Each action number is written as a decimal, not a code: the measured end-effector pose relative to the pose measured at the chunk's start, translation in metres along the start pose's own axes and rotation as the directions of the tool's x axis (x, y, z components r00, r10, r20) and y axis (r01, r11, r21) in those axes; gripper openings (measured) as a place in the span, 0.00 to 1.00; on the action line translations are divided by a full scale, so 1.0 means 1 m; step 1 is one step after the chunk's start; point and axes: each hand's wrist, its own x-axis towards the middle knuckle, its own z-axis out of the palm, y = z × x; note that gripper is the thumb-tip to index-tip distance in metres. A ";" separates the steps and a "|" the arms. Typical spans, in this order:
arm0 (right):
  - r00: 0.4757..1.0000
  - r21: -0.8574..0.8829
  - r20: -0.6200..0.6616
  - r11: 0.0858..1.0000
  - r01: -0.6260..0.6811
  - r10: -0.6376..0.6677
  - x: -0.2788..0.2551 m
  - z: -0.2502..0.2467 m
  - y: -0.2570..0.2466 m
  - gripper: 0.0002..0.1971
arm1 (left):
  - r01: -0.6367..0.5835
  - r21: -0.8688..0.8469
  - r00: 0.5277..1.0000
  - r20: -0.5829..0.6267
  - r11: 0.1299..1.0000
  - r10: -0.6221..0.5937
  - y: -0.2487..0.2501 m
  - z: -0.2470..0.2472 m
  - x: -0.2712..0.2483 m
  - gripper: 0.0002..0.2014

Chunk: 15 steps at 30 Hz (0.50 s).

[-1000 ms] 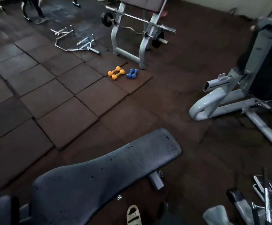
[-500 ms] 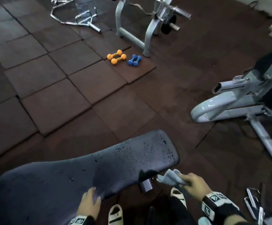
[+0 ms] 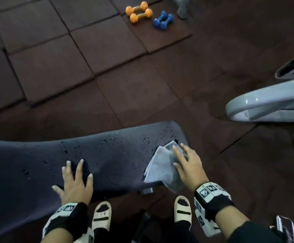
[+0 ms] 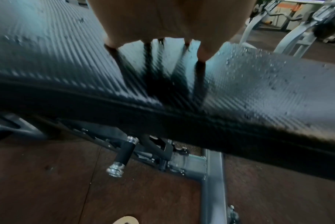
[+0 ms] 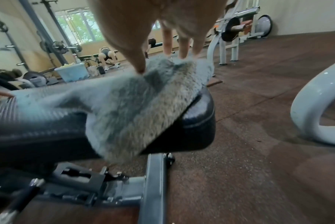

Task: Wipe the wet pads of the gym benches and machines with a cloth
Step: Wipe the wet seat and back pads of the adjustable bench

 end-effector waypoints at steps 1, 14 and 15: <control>0.998 -0.051 -0.048 0.998 0.036 -0.039 -0.002 0.006 -0.001 0.26 | 0.021 -0.005 1.000 -0.019 1.000 -0.021 0.004 0.007 0.000 0.29; 0.902 -0.151 0.014 0.891 0.429 -0.432 -0.036 0.053 0.006 0.32 | 0.037 0.055 0.982 -0.188 0.998 -0.026 0.004 0.037 -0.001 0.29; 0.896 -0.157 0.023 0.884 0.441 -0.443 -0.038 0.054 0.005 0.31 | 0.029 0.057 0.980 -0.201 0.998 -0.017 0.004 0.038 -0.001 0.31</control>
